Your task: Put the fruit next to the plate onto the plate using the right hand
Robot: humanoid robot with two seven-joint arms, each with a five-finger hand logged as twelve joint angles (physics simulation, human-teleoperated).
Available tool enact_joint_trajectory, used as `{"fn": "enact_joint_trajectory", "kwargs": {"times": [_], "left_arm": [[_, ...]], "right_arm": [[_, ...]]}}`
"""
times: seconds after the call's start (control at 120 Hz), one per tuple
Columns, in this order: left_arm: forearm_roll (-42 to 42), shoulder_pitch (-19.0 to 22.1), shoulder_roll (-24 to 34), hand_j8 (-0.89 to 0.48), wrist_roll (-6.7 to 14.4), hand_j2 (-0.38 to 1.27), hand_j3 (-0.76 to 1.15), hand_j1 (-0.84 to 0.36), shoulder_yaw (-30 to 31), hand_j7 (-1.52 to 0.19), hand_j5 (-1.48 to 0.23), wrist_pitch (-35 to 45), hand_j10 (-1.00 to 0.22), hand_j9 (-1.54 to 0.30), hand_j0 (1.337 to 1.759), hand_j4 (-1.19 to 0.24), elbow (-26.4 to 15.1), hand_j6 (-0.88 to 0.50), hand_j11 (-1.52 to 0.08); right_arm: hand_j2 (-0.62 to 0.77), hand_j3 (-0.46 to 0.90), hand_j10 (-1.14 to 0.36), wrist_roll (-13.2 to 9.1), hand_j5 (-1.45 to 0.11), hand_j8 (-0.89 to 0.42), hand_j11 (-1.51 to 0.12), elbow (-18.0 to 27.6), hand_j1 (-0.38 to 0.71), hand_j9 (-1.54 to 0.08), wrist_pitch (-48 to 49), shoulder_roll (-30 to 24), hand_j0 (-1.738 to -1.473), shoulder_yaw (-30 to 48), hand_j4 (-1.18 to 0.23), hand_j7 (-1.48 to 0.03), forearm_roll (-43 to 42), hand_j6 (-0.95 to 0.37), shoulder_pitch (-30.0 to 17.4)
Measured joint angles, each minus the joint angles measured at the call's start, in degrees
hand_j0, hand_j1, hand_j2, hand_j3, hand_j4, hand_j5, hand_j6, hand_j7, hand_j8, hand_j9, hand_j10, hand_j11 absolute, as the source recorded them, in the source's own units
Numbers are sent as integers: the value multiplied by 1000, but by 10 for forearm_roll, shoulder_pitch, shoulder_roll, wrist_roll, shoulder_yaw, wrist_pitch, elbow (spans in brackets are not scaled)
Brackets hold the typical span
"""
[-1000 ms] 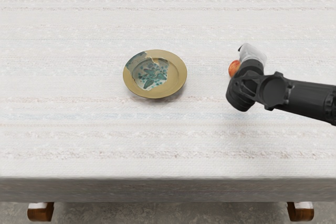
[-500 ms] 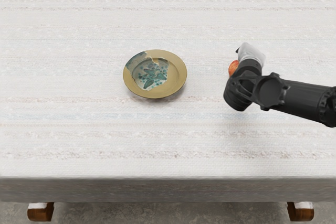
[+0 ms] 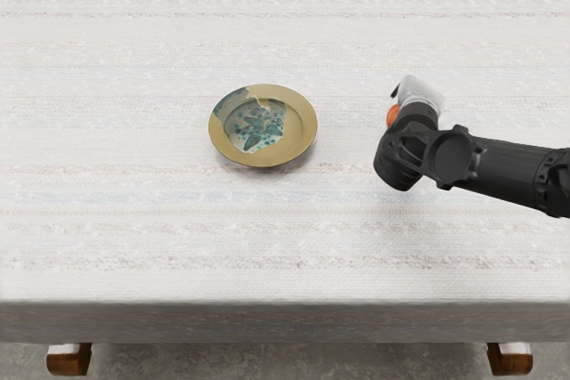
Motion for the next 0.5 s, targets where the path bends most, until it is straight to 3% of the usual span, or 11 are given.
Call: {"fn": "enact_joint_trajectory", "kwargs": {"times": [0.108,0.208,0.392,0.5], "left_arm": [[0,0,0,-234,0,47,0,69,0,-304,-304,0,-234,-304,1658,-234,0,-234,-304],[0,0,0,-234,0,47,0,69,0,-304,-304,0,-234,-304,1658,-234,0,-234,-304],[0,0,0,-234,0,47,0,69,0,-304,-304,0,-234,-304,1658,-234,0,-234,-304],[0,0,0,-234,0,47,0,69,0,-304,-304,0,-234,-304,1658,-234,0,-234,-304]], "right_arm": [[-37,0,-523,0,-641,-338,-674,-4,277,-675,11,0,-1656,6,-540,-668,7,-359,-3],[113,-1,-552,-1,-703,-288,-753,-7,347,-751,17,0,-1653,13,-612,-746,13,-297,-4],[247,0,-644,0,-790,-389,-836,-7,316,-833,26,-2,-1652,32,-689,-842,20,-412,-3],[228,1,-647,0,-855,-387,-882,-5,284,-881,29,-6,-1653,42,-683,-870,24,-427,1]]}}
